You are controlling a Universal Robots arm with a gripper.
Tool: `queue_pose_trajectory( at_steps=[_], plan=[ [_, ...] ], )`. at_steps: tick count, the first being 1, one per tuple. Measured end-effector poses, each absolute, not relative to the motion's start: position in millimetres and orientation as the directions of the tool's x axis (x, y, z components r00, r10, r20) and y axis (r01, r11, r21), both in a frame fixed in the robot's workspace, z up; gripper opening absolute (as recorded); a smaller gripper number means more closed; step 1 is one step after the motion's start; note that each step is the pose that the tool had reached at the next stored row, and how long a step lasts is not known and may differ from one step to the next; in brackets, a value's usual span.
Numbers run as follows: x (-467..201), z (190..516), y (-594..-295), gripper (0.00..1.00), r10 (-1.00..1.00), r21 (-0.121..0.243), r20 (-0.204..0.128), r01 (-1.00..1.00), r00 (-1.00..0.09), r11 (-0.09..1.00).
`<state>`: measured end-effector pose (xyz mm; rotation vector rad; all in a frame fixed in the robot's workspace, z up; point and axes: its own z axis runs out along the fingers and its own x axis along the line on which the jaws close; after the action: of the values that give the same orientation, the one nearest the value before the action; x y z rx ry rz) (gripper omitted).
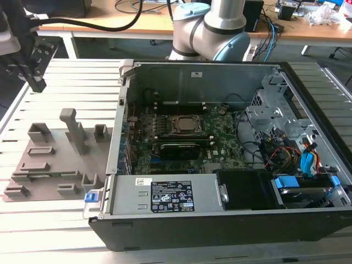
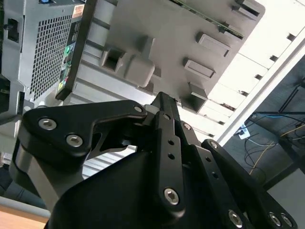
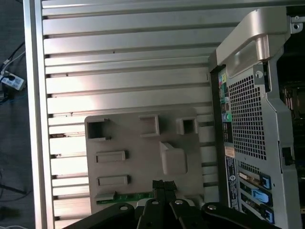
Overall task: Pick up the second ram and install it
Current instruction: 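Reach for the second ram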
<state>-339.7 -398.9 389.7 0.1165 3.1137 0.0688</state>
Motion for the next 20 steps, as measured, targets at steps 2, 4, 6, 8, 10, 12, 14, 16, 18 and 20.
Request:
queue_pose_trajectory(
  at_steps=[2, 4, 6, 8, 10, 12, 14, 16, 18, 20],
  plan=[
    [-346.2, 389.3, -398.9, 0.11, 0.075, 0.045, -0.023, 0.074, -0.997, 0.996],
    [-350.3, 389.0, -398.8, 0.11, 0.075, 0.045, -0.023, 0.074, -0.997, 0.996],
    [-355.2, 388.6, -398.8, 0.11, 0.075, 0.045, -0.023, 0.074, -0.997, 0.996],
    [-357.7, 388.4, -398.8, 0.11, 0.075, 0.045, -0.023, 0.074, -0.997, 0.996],
    [-358.2, 388.4, -401.7, 0.11, 0.075, 0.041, -0.024, 0.074, -0.997, 0.996],
    [-358.8, 388.2, -408.9, 0.11, 0.075, 0.032, -0.024, 0.074, -0.997, 0.997],
    [-359.7, 387.4, -420.5, 0.11, 0.074, 0.031, -0.024, 0.073, -0.997, 0.997],
    [-360.8, 386.5, -429.5, 0.11, 0.072, 0.031, -0.024, 0.071, -0.997, 0.997],
    [-360.8, 386.5, -429.5, 0.11, 0.072, 0.031, -0.024, 0.072, -0.997, 0.997],
    [-360.7, 386.5, -429.6, 0.11, 0.072, 0.031, -0.024, 0.071, -0.997, 0.997]
  ],
)
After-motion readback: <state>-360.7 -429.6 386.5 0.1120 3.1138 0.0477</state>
